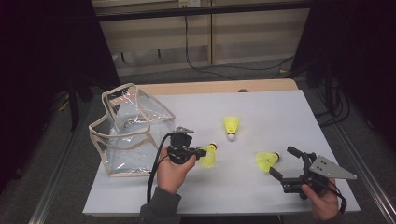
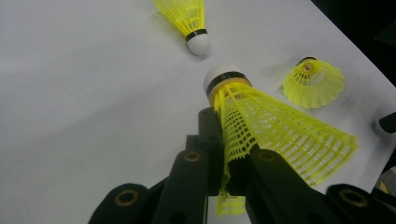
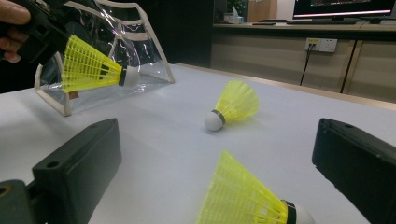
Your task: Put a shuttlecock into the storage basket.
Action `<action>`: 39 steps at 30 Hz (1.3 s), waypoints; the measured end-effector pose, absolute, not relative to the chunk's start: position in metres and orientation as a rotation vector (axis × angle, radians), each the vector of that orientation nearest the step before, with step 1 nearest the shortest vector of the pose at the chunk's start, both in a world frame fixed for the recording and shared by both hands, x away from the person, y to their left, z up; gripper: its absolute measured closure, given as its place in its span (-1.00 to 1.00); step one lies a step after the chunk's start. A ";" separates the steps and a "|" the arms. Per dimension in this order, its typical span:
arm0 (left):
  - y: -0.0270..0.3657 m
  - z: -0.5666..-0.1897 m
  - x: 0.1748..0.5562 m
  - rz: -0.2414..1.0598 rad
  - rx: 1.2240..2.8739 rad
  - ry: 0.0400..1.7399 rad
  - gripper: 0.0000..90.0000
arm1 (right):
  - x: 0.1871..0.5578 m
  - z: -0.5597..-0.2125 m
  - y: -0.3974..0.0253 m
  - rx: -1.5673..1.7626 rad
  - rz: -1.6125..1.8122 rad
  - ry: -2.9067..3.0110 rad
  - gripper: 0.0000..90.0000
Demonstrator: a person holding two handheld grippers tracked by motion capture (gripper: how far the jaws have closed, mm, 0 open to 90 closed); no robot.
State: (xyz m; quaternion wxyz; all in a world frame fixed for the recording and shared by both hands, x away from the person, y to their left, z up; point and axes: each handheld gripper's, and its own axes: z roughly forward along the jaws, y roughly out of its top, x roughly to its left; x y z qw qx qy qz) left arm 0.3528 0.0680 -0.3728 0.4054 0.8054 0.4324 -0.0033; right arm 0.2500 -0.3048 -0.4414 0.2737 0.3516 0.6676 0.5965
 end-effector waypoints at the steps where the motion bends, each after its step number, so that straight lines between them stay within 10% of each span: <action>1: 0.068 -0.371 0.353 -0.022 2.025 1.095 0.96 | 0.250 -0.441 -0.305 0.949 1.608 1.792 -0.98; 39: 0.092 -0.325 0.373 -0.011 2.075 1.128 0.96 | 0.251 -0.441 -0.304 0.953 1.623 1.790 -0.98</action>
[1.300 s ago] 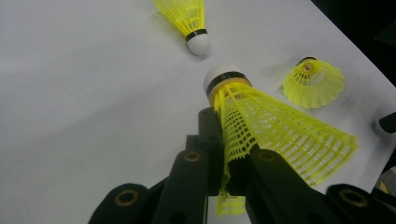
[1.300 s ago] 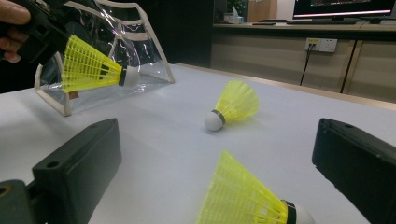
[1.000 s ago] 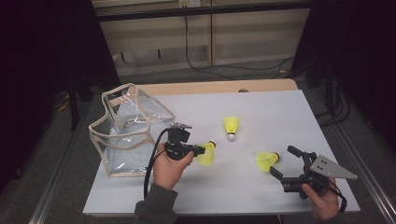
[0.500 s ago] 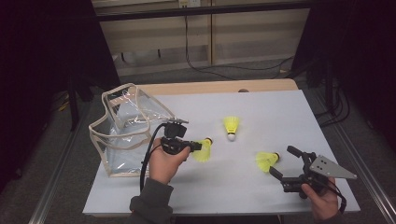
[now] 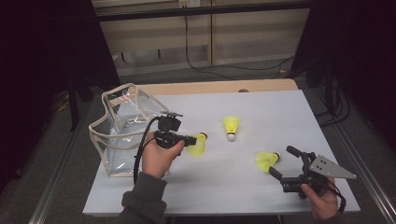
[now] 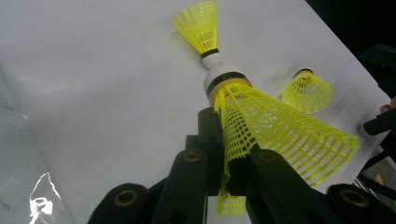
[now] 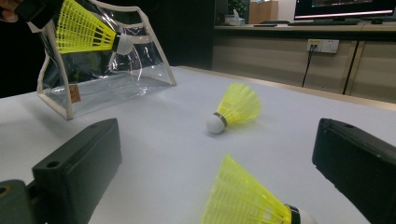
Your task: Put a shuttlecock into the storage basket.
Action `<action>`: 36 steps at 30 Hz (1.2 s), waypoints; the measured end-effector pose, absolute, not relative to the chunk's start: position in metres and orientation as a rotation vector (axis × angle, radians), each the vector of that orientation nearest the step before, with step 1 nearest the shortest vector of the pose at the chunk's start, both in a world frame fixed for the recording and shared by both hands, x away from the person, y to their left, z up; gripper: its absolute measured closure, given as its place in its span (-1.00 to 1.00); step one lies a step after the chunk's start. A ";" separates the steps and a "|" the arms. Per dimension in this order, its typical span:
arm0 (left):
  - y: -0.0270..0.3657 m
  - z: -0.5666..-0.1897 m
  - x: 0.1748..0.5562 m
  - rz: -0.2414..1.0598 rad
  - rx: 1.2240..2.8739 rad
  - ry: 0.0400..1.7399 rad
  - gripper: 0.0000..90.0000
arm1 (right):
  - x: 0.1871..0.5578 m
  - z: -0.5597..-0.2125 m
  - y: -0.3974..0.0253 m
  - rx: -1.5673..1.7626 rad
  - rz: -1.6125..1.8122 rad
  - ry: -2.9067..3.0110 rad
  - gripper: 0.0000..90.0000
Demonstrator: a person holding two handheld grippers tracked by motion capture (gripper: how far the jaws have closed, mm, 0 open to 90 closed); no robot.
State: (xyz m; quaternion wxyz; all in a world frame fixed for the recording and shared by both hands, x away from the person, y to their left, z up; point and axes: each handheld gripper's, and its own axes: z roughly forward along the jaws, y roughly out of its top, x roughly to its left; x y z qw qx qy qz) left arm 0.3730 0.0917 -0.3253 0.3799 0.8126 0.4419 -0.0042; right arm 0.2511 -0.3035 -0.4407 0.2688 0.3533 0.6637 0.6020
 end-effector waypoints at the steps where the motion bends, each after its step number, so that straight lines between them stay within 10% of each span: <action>1: 0.093 -0.324 0.373 -0.010 2.077 1.131 0.96 | 0.251 -0.441 -0.304 0.954 1.625 1.788 -0.98; 36: 0.099 -0.290 0.384 -0.006 2.096 1.146 0.96 | 0.251 -0.440 -0.304 0.945 1.623 1.784 -0.98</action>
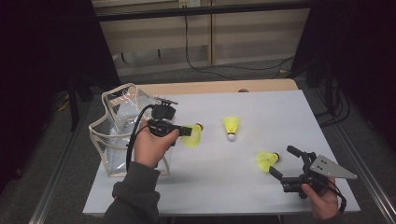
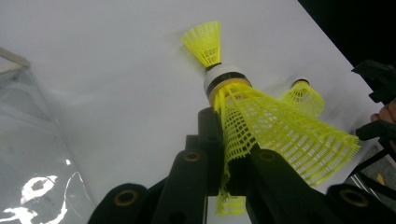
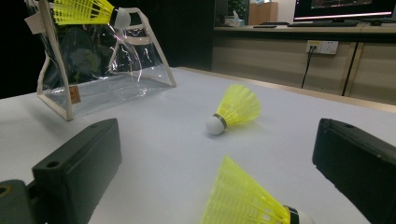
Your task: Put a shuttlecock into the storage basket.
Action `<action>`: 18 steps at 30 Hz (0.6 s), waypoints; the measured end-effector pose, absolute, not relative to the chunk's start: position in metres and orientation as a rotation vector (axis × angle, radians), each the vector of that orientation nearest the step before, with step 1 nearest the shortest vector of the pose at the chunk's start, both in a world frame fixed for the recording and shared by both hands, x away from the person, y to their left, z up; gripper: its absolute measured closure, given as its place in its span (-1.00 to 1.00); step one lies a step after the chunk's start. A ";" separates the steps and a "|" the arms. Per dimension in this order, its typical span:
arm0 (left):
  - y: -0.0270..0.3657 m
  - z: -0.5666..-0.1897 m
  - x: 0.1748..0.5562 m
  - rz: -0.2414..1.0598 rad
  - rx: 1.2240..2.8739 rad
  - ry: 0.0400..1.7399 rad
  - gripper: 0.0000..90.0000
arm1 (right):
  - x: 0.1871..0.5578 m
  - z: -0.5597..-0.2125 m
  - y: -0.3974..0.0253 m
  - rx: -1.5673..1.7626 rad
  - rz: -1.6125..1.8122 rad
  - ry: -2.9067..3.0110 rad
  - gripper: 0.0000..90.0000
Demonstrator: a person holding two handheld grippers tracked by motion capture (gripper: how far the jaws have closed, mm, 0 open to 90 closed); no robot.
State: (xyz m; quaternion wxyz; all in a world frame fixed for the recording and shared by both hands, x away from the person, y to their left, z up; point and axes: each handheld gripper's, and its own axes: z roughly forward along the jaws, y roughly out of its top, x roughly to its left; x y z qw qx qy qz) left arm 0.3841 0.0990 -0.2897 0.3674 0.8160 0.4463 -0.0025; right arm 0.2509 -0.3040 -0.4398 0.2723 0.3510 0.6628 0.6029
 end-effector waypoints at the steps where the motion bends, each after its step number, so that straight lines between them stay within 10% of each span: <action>1: 0.100 -0.289 0.385 -0.003 2.093 1.150 0.96 | 0.251 -0.440 -0.304 0.945 1.623 1.785 -0.98; 18: 0.103 -0.273 0.396 -0.017 2.092 1.168 0.96 | 0.251 -0.439 -0.305 0.945 1.626 1.782 -0.98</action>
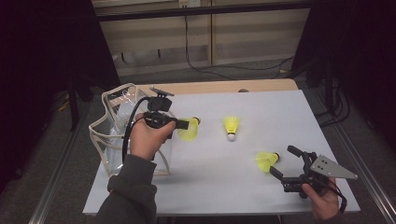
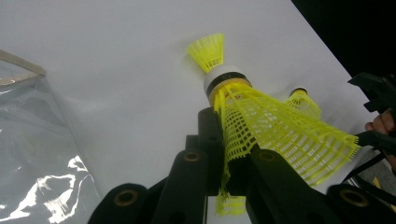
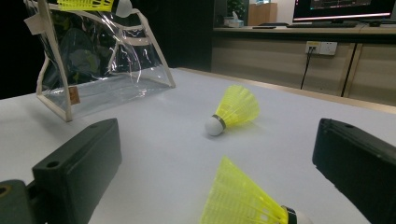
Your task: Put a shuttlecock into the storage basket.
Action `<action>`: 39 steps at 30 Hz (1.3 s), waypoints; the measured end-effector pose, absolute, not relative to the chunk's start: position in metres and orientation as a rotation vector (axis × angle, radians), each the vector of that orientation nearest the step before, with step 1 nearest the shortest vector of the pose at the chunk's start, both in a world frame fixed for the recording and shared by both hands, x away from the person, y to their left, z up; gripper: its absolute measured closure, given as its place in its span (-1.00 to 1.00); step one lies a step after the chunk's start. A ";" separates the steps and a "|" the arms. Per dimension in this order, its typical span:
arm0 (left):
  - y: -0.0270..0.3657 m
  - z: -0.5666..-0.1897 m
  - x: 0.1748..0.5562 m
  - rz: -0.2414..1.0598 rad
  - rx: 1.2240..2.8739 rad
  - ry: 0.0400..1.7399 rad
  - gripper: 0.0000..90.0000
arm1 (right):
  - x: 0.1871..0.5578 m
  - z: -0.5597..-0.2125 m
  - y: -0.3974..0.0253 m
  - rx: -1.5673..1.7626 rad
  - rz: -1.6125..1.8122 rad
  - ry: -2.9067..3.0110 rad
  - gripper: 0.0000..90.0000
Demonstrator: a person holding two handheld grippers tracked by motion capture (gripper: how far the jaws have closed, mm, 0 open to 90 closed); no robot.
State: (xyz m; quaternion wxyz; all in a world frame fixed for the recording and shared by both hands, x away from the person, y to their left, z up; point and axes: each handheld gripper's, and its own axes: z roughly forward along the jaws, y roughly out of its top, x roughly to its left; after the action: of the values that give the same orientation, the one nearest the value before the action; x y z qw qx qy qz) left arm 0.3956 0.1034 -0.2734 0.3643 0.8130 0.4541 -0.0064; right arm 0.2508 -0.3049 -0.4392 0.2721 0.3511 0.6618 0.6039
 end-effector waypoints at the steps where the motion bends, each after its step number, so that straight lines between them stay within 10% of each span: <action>1: 0.103 -0.273 0.396 -0.014 2.090 1.174 0.96 | 0.251 -0.439 -0.305 0.945 1.626 1.780 -0.98; 39: 0.123 -0.242 0.425 0.047 2.059 1.281 0.96 | 0.250 -0.438 -0.307 0.945 1.628 1.771 -0.98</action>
State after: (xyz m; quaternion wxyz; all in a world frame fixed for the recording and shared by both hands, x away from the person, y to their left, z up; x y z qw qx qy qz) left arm 0.4254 0.1230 -0.2418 0.3502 0.7952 0.4947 0.0183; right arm 0.2502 -0.3067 -0.4382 0.2750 0.3516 0.6588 0.6055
